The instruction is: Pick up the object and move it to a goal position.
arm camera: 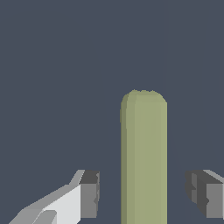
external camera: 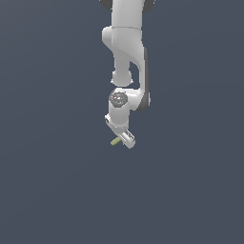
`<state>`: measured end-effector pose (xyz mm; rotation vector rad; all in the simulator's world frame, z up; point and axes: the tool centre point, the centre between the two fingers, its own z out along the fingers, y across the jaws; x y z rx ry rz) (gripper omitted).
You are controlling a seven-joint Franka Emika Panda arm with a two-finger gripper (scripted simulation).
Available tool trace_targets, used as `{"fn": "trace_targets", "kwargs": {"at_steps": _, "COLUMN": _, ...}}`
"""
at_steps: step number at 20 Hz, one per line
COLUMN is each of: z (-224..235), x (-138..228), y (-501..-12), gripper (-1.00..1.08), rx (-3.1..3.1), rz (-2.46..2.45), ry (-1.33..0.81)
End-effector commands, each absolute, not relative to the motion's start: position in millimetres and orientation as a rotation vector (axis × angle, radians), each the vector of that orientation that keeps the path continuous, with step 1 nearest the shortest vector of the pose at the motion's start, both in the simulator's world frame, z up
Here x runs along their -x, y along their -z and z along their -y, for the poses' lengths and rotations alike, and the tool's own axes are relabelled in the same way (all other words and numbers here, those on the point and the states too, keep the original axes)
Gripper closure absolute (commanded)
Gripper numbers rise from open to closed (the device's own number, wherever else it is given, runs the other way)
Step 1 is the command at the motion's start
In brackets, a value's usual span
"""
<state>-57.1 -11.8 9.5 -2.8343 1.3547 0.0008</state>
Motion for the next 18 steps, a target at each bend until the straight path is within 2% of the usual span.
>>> {"fn": "trace_targets", "kwargs": {"at_steps": 1, "z": 11.6, "x": 56.9, "y": -7.6, "gripper": 1.08, "rx": 2.834, "rz": -1.355, "ry": 0.000}}
{"fn": "trace_targets", "kwargs": {"at_steps": 12, "z": 15.1, "x": 56.9, "y": -10.7, "gripper": 1.08, "rx": 2.832, "rz": -1.361, "ry": 0.001}}
{"fn": "trace_targets", "kwargs": {"at_steps": 18, "z": 23.3, "x": 54.3, "y": -28.3, "gripper": 1.08, "rx": 2.832, "rz": -1.361, "ry": 0.001}}
